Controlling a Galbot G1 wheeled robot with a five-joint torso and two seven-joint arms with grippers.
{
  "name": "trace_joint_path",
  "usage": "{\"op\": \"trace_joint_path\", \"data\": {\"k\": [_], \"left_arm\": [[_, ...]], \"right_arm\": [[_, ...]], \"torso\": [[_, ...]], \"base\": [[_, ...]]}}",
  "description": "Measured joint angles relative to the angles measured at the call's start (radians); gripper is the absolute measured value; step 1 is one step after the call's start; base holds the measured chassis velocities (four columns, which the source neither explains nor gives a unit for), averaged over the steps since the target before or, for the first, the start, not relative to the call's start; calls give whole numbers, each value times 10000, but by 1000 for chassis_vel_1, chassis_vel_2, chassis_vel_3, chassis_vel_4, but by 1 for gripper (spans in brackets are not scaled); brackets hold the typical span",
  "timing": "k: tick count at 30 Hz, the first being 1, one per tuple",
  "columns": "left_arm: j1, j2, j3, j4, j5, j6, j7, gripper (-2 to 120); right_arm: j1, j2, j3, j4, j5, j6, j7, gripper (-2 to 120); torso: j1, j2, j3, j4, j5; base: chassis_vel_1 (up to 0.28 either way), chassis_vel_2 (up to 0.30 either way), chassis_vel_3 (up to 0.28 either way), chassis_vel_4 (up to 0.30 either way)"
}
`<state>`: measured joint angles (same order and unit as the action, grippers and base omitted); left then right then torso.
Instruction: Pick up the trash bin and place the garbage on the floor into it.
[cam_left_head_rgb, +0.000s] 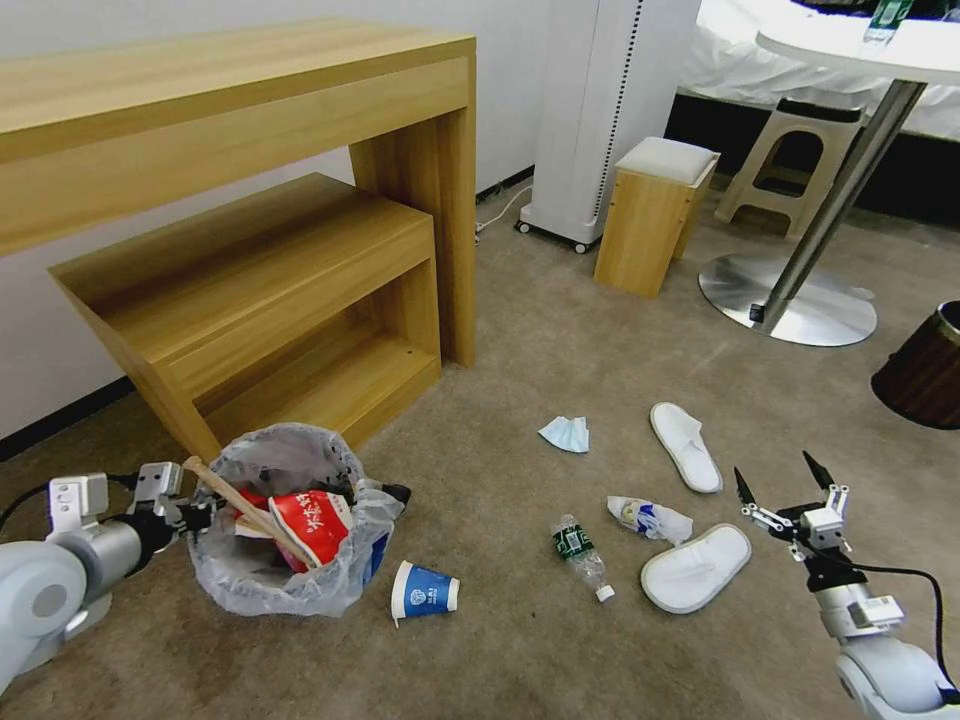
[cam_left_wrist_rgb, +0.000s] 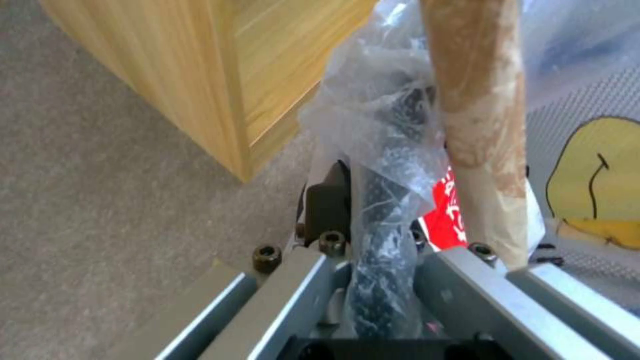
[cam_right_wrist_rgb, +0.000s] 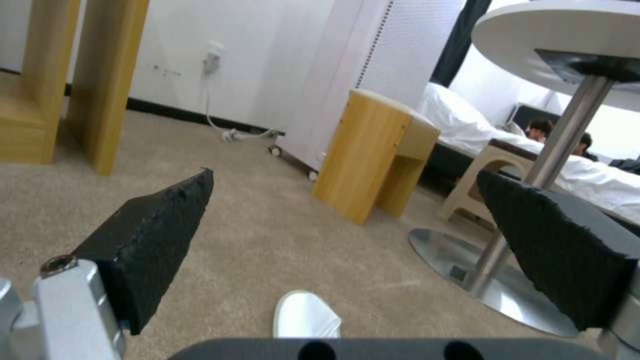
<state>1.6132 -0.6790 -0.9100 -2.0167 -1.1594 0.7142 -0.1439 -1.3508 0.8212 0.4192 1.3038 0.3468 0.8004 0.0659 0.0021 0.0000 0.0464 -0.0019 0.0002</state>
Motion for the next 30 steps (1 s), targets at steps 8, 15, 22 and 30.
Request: {"op": "trace_joint_path", "data": {"k": [8, 15, 22, 30], "left_arm": [[1191, 155, -801, -505, -592, 147, -204, 0], [1474, -509, -994, -1237, -415, 146, -271, 0], [1729, -1226, -961, -1939, 156, 46, -223, 0], [2422, -1723, -1236, -2483, 591, -84, -46, 0]], "right_arm": [[175, 69, -204, -155, -23, 8, -2, 100], [215, 139, -217, -311, 29, 58, -35, 100], [219, 168, -211, -357, 25, 64, -51, 100], [239, 216, -202, -423, -44, 64, -79, 100]], "torso": [[1, 0, 0, 3, 1], [1, 0, 0, 1, 0], [1, 0, 0, 1, -1], [0, 0, 0, 3, -1]], "base": [[0, 0, 0, 0], [0, 0, 0, 0], [0, 0, 0, 0], [0, 0, 0, 0]]}}
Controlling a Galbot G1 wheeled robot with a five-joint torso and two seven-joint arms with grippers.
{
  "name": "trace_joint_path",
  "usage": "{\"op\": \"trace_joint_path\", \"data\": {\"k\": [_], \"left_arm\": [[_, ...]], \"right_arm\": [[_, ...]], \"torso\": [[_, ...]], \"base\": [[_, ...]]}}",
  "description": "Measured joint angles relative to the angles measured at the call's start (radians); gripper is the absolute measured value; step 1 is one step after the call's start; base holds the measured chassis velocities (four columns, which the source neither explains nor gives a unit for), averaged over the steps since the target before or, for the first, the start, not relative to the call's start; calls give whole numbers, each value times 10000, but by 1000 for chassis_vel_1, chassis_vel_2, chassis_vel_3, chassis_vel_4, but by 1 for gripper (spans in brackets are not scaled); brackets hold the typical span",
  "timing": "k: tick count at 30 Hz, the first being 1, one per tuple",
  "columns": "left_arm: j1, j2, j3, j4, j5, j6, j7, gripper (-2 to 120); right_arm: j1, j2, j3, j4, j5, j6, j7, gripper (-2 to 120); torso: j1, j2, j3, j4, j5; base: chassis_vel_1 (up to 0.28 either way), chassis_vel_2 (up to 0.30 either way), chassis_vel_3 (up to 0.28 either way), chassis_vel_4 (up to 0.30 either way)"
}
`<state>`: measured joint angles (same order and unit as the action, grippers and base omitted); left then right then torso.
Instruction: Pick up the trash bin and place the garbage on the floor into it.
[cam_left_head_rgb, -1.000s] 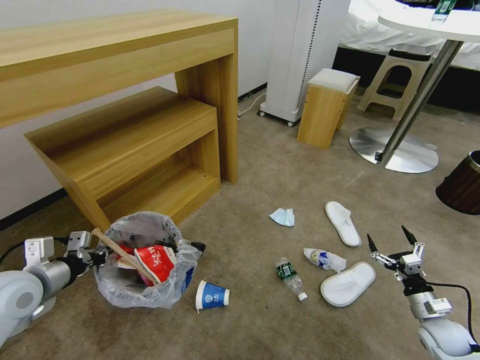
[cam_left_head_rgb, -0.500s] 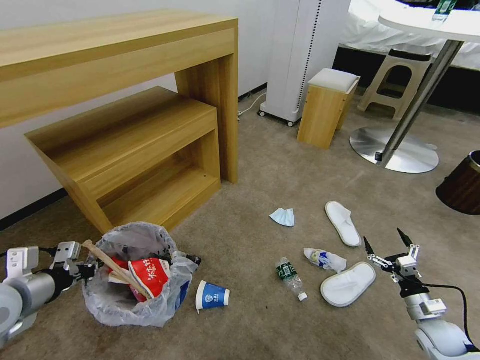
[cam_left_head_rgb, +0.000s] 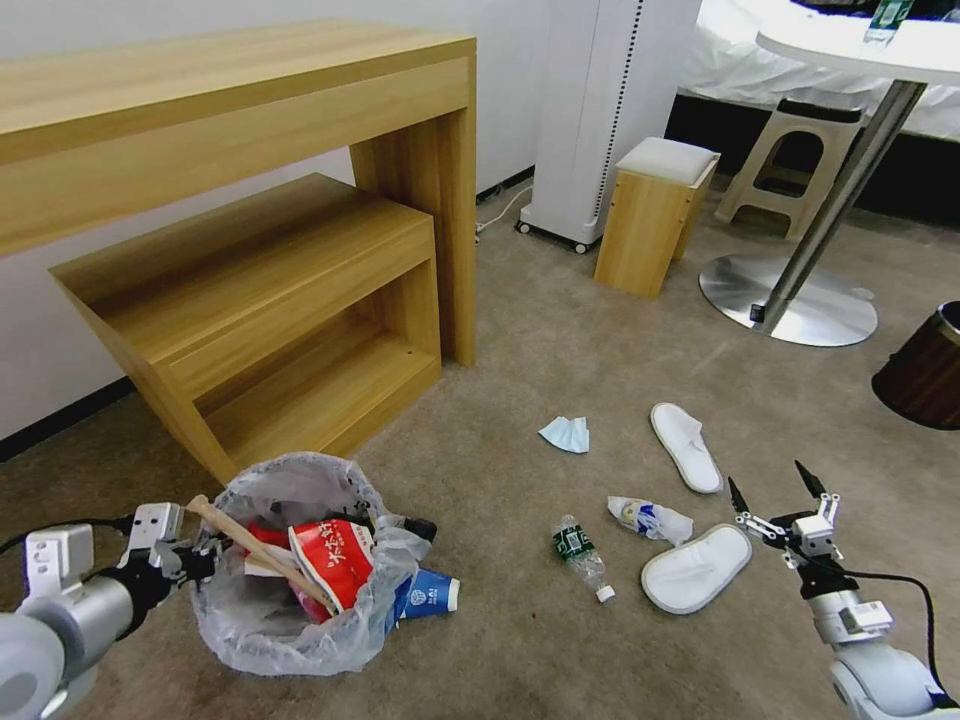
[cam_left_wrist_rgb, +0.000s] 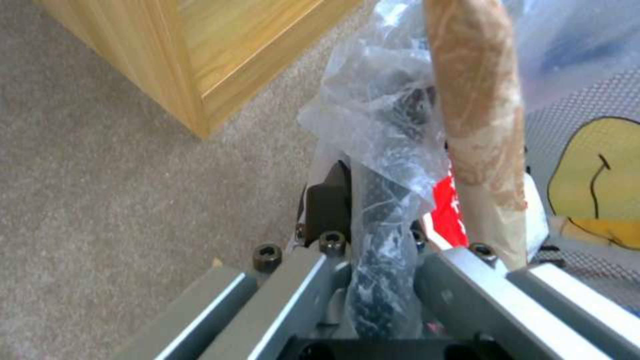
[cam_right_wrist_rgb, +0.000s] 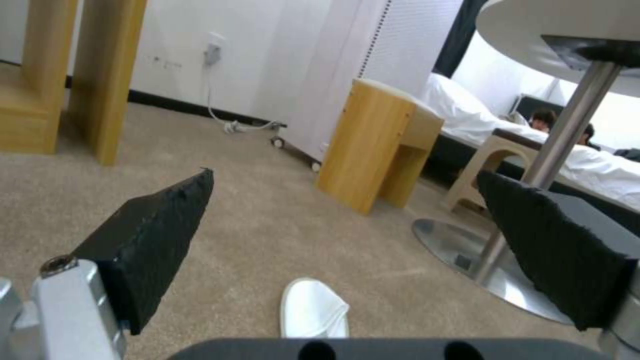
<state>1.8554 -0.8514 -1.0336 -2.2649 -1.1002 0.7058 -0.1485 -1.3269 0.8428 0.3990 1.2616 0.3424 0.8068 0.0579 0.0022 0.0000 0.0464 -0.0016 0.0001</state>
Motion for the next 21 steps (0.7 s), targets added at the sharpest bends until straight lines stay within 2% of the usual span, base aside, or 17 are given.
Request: {"op": "trace_joint_path", "data": {"k": [12, 21], "left_arm": [[-98, 246, 21, 52, -92, -34, 88, 0], [-7, 307, -69, -38, -132, -46, 174, 0]], "right_arm": [[-413, -136, 21, 287, -436, 3, -12, 100], [-950, -392, -354, 713, -377, 18, -768, 100]], "torso": [[0, 0, 1, -1, -1], [0, 0, 0, -2, -1]], "base": [[0, 0, 0, 0], [0, 0, 0, 0]]}}
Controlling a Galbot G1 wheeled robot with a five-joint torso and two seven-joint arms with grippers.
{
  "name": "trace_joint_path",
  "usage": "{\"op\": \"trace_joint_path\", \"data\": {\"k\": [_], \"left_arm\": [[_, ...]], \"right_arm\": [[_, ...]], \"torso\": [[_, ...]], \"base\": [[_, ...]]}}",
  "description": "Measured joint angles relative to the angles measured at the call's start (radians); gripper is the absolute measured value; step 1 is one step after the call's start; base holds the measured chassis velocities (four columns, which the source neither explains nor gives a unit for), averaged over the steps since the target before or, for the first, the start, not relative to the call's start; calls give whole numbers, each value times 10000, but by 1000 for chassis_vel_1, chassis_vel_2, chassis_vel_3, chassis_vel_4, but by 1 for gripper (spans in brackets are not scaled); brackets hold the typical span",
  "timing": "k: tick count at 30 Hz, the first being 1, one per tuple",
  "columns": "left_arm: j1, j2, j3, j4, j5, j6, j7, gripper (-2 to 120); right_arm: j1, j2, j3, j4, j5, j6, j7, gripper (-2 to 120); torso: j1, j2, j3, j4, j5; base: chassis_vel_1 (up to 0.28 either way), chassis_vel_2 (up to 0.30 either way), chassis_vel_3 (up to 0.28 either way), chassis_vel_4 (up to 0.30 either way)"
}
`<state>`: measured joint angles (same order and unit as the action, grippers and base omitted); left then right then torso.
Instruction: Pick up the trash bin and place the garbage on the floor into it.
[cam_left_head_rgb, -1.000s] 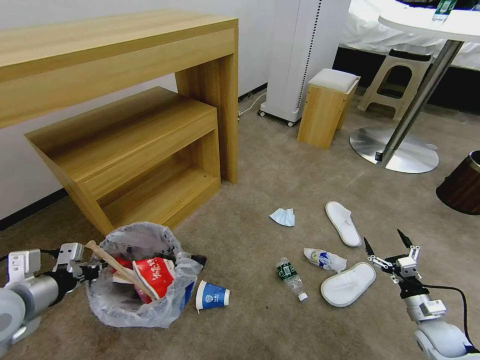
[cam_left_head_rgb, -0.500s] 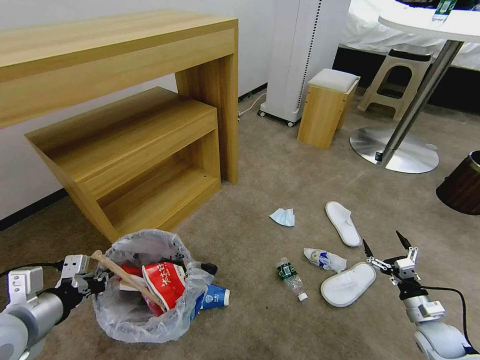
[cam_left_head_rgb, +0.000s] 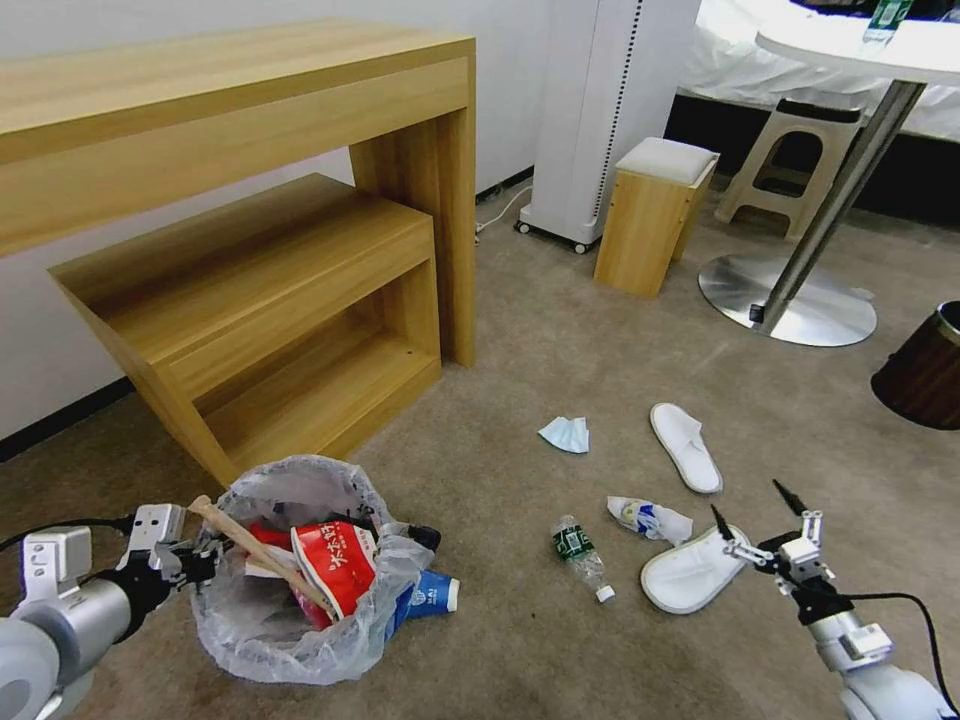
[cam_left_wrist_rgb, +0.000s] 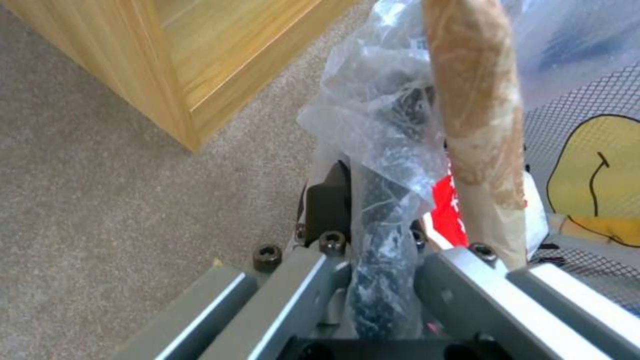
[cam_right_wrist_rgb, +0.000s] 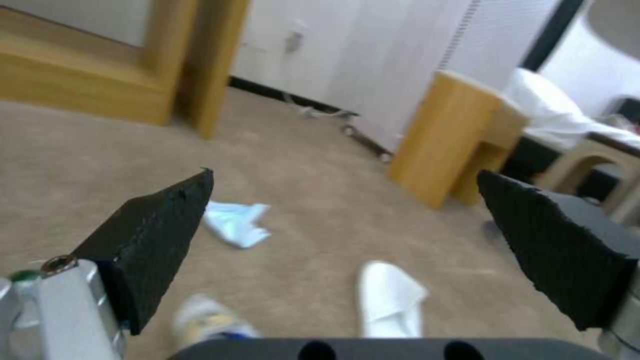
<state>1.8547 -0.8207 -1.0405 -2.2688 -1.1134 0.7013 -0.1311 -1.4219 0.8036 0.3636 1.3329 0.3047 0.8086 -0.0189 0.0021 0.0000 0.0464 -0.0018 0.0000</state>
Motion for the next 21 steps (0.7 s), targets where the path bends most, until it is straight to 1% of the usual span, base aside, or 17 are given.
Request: {"op": "trace_joint_path", "data": {"k": [3, 5, 15, 17, 19, 21], "left_arm": [[57, 0, -52, -53, -11, -1, 2, 0], [133, -7, -156, -148, -52, -1, 6, 0], [258, -78, -324, -115, 9, -38, 46, 0], [320, -133, -378, -119, 29, -49, 55, 0], [328, -150, -383, -125, 34, -51, 55, 0], [338, -225, -384, -178, 42, -52, 48, 0]], "right_arm": [[-21, -46, -222, 58, -29, 1, -213, 100], [-1, -120, -556, 70, -64, 3, -434, 100], [327, -97, -1410, 12, -169, 5, -542, 100], [488, -121, -1813, -82, -181, 5, -565, 100], [525, -132, -1929, -109, -177, 5, -566, 100], [716, -146, -2388, -291, -194, 5, -585, 100]], "torso": [[0, 0, 0, 1, -1], [0, 0, 0, 1, 0], [0, 0, 0, 0, -1], [0, 0, 0, 1, 0], [0, 0, 0, 2, -1], [0, 0, 0, 1, 0]], "base": [[0, 0, 0, 0], [0, 0, 0, 0], [0, 0, 0, 0], [0, 0, 0, 0], [0, 0, 0, 0], [0, 0, 0, 0]]}}
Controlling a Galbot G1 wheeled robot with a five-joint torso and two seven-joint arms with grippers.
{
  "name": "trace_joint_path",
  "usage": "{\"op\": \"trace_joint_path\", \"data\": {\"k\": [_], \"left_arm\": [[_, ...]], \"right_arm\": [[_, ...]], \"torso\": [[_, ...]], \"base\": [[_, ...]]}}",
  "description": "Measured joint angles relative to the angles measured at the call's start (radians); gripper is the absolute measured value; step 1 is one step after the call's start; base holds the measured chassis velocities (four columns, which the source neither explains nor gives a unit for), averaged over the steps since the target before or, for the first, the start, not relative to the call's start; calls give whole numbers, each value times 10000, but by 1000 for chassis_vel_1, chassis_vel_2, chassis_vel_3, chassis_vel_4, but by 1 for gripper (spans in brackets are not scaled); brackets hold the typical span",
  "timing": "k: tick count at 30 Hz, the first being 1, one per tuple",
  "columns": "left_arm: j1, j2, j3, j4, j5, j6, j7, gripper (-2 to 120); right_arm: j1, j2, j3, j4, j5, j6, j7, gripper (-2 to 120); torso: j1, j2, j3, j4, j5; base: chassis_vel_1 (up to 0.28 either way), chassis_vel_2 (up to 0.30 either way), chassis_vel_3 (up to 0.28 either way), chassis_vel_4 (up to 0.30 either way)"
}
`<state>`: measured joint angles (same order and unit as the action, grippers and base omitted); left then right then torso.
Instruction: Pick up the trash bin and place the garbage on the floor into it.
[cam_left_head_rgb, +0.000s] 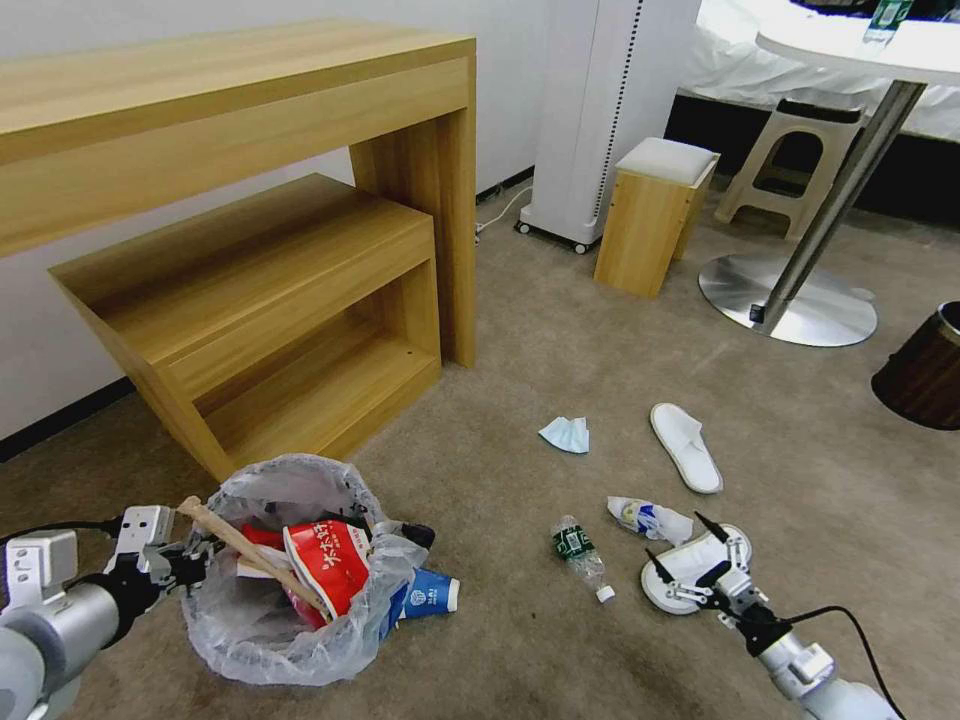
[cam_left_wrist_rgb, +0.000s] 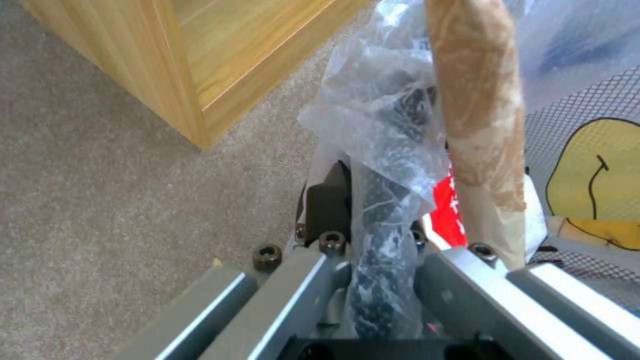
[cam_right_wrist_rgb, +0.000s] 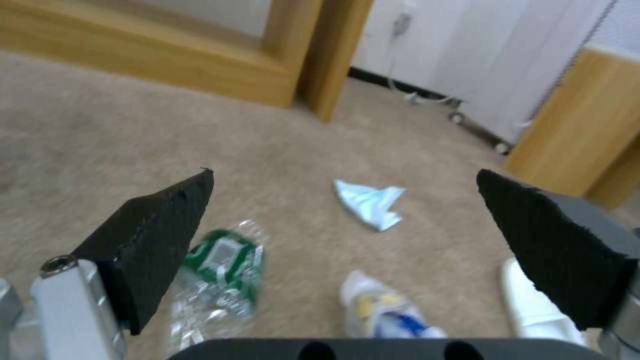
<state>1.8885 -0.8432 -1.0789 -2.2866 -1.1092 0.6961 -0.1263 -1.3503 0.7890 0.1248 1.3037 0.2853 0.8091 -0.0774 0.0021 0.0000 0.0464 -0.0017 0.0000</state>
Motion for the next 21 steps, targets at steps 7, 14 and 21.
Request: {"op": "trace_joint_path", "data": {"k": [7, 14, 21], "left_arm": [[-10, -87, 13, -29, 11, 0, -11, 0], [-112, -172, 133, -20, 29, 7, -33, 0], [-62, -265, 126, -10, 48, 13, -9, 0]], "right_arm": [[407, -3, -720, -529, 54, 0, -20, 100], [756, 150, -1451, -1039, 136, 0, -14, 100], [1103, 316, -2245, -1591, 167, 0, -13, 100]], "torso": [[0, 0, 0, 0, 0], [0, 0, 0, 0, -1], [0, 0, 0, 0, -1]], "base": [[0, 0, 0, 0], [0, 0, 0, 0], [0, 0, 0, 0]]}}
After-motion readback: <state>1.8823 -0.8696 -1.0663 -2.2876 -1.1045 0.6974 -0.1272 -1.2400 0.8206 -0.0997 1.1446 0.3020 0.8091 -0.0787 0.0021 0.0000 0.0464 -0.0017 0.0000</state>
